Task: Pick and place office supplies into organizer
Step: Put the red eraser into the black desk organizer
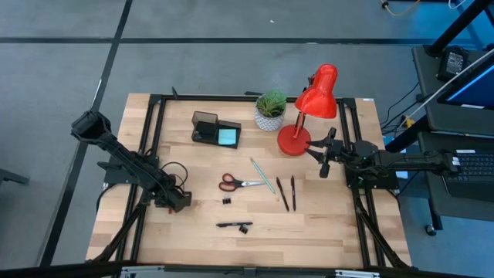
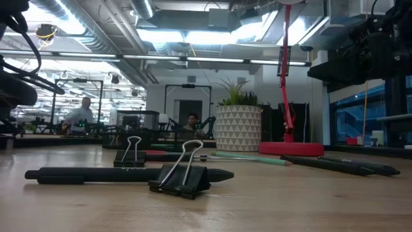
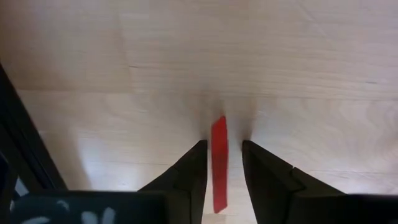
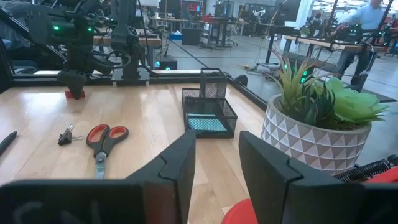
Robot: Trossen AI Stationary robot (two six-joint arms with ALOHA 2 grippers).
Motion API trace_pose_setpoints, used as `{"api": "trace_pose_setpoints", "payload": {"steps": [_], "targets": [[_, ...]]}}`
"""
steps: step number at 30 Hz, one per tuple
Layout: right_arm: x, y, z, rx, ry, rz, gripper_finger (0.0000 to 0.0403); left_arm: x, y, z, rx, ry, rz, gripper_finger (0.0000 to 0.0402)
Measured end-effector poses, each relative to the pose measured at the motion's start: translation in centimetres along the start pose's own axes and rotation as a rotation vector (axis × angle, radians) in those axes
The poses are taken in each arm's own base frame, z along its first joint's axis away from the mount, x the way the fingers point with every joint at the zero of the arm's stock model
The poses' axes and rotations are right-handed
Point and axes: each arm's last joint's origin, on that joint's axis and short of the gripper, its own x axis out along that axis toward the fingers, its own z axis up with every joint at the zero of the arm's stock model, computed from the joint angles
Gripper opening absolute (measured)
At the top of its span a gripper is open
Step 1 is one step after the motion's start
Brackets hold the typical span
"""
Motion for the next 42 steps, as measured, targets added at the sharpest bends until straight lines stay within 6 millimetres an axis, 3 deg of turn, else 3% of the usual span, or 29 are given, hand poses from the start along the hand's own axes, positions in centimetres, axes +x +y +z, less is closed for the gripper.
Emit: {"api": "trace_pose_setpoints", "payload": {"steps": [11,18,31,36,42], "targets": [[0.0,0.0,0.0,0.000,0.000,0.000,0.0127,0.0,0.0,0.0,0.084,0.006,0.003,0.0019],[0.0,0.0,0.0,-0.002,0.000,0.000,0.0127,-0.2,-0.3,0.2,0.252,-0.056,-0.068,0.0021],[0.0,0.0,0.1,-0.001,-0.011,-0.001,0.0127,-3.6,-2.3,3.4,0.425,-0.613,-0.412,0.0019],[0.0,0.0,0.1,-0.001,-0.014,-0.001,0.0127,-5.3,-2.7,5.3,0.483,-0.883,-0.416,0.0019],[0.0,0.0,0.1,-0.001,-0.014,-0.001,0.0127,-6.6,-3.1,7.7,0.489,-1.030,-0.330,0.0019]]}}
